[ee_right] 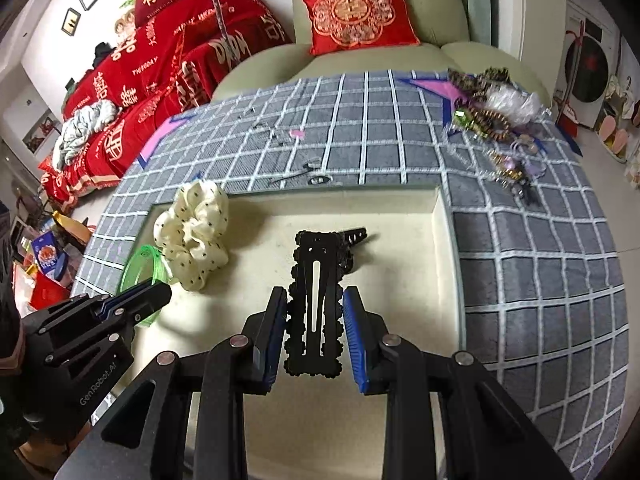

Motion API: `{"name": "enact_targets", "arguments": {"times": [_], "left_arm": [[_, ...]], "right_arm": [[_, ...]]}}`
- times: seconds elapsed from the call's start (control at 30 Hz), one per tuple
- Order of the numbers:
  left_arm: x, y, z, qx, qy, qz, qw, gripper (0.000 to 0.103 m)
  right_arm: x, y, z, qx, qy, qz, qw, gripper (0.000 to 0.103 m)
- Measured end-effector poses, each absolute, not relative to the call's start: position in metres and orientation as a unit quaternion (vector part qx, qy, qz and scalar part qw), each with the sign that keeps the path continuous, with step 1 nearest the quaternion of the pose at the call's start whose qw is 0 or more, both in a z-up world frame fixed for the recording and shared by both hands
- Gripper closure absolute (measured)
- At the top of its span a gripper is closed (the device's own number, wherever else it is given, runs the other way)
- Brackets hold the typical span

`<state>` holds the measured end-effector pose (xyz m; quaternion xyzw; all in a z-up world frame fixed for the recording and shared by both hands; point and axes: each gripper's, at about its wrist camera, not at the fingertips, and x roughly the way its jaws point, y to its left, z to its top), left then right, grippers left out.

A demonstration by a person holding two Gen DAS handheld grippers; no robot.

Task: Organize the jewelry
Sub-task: 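Lower the green bangle and black hair clip into the tray and open both grippers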

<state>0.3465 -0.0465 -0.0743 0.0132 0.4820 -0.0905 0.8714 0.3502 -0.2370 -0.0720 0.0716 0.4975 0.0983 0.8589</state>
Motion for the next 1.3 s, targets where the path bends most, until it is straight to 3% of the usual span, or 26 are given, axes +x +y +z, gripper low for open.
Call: {"name": "enact_targets", "arguments": {"times": [0.57,0.63,0.7,0.93,1.0,1.03,1.07,1.3], "left_arm": [[0.351,-0.055,-0.096,0.048,0.504,-0.054,0.861,0.088],[0.350,-0.055,-0.093,0.045,0.503,-0.051,0.862,0.088],[0.348,-0.054,-0.090,0.045,0.499,-0.049,0.864,0.088],[0.339,-0.055,-0.073,0.050,0.484,-0.050,0.872,0.087],[0.335,-0.056,-0.066,0.055,0.476,-0.052,0.876,0.072],[0.333,-0.056,-0.063,0.056,0.469,-0.052,0.880,0.041],[0.329,-0.055,-0.057,0.052,0.457,-0.053,0.886,0.017],[0.309,-0.054,-0.030,0.047,0.429,-0.062,0.900,0.016]], "right_arm": [[0.359,-0.227,-0.102,0.052,0.523,0.083,0.847,0.070],[0.359,-0.227,-0.101,0.057,0.525,0.083,0.845,0.067],[0.359,-0.229,-0.100,0.064,0.526,0.085,0.844,0.058],[0.347,-0.243,-0.076,0.096,0.502,0.086,0.855,0.052],[0.341,-0.248,-0.066,0.102,0.492,0.083,0.861,0.048],[0.338,-0.249,-0.062,0.105,0.488,0.082,0.863,0.048],[0.335,-0.251,-0.059,0.109,0.485,0.081,0.864,0.048],[0.311,-0.264,-0.040,0.129,0.471,0.070,0.870,0.047]]}}
